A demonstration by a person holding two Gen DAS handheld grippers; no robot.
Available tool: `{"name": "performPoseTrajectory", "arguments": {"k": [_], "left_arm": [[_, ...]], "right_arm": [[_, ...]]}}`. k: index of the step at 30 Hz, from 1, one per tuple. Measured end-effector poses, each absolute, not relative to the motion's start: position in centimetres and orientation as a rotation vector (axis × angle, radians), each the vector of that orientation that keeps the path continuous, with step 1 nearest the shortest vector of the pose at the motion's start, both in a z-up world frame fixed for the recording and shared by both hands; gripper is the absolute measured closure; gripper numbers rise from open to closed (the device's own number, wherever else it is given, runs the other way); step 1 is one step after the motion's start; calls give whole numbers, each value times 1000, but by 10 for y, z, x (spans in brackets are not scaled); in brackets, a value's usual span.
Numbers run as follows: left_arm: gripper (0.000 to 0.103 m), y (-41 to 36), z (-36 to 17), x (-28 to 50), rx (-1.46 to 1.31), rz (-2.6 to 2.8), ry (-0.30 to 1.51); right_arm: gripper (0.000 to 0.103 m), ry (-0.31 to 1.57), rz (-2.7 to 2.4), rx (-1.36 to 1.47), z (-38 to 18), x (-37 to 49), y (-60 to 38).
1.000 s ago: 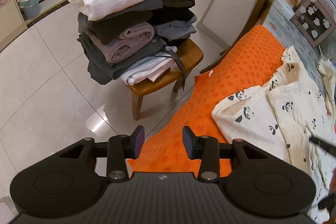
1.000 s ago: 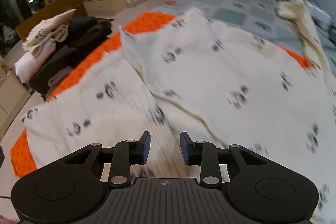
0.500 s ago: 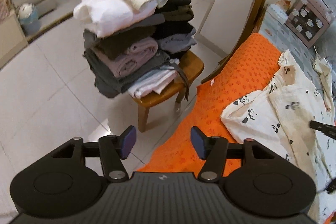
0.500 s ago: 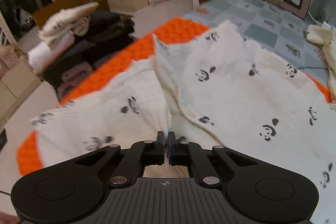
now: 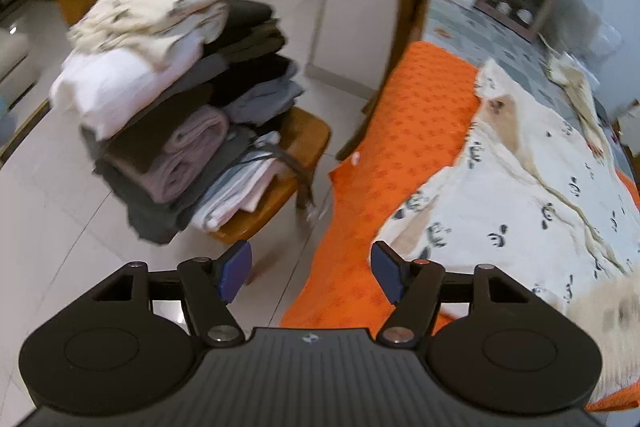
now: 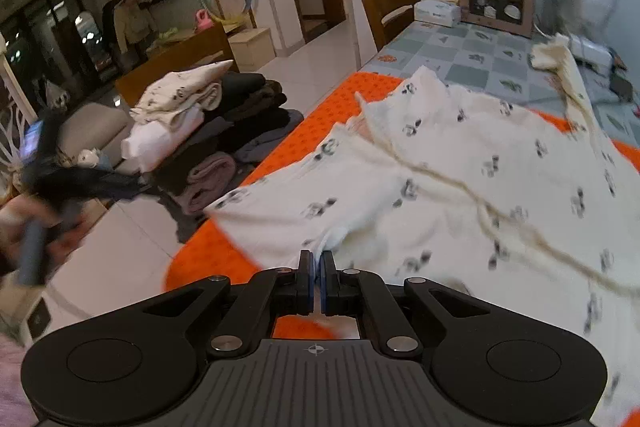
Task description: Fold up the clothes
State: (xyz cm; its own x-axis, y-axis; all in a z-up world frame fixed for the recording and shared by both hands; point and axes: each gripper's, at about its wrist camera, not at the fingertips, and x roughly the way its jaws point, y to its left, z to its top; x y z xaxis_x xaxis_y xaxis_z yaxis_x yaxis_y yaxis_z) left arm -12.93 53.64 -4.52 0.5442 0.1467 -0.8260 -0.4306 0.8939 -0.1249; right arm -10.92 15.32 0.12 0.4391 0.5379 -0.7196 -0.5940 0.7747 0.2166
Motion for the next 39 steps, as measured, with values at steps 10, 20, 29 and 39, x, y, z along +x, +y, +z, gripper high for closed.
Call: {"name": "performPoseTrajectory", "arguments": {"k": [10,20,29,39], "left_arm": [[28,485,-40,-101,-260,259,919],[26,437,-35,-133,-195,226,914],[20,422,-33,-170,-151,230,901],[20,440,-38,-153,-123,258,863]], "right_arm": [[98,889,626,-4,23,-215,111],[94,941,614,32,16,-304,80],[72,937,470,11,8,-329,51],[66,883,231,25,1,-281,12]]}}
